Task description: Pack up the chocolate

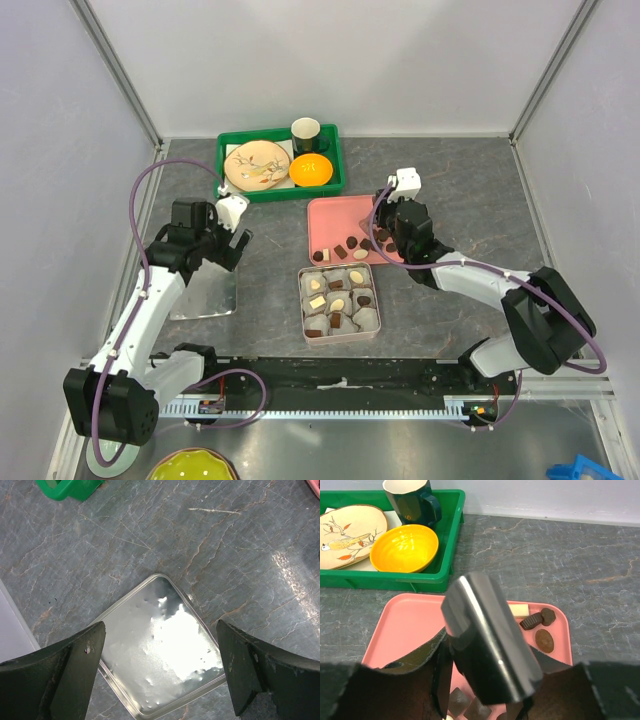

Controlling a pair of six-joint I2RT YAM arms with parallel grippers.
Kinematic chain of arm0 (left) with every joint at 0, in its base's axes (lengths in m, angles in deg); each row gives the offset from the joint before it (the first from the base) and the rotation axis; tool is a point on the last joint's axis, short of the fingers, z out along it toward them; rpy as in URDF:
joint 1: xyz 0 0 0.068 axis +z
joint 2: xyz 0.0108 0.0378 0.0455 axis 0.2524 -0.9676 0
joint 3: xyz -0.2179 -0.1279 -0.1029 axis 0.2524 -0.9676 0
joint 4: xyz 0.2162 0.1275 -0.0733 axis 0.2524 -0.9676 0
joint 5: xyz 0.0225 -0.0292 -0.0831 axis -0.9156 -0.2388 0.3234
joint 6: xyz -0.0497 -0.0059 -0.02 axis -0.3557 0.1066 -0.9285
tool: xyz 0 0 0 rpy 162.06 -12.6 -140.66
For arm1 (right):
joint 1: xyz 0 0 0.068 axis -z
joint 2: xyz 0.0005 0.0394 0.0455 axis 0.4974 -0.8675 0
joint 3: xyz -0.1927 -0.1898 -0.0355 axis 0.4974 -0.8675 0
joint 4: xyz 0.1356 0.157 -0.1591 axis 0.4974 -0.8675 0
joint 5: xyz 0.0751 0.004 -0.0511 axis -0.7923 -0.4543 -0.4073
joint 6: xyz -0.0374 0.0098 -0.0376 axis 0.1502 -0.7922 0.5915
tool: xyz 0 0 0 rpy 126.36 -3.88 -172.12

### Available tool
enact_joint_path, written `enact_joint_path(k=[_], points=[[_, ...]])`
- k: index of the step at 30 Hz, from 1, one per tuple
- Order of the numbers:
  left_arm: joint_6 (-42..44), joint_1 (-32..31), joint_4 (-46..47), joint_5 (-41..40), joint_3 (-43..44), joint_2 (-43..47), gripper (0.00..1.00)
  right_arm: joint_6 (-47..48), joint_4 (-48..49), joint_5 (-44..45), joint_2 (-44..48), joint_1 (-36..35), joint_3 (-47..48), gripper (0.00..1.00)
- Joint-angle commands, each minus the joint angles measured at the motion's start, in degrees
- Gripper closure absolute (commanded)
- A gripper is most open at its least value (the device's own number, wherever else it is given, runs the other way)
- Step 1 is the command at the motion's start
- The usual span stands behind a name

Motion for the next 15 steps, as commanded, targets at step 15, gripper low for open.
enact_joint_path(k=[15], points=[[1.9, 0.1, 1.2, 0.5, 0.4, 0.8, 0.01, -0.8, -9.8, 3.8, 5.0, -1.7, 1.1, 0.56]])
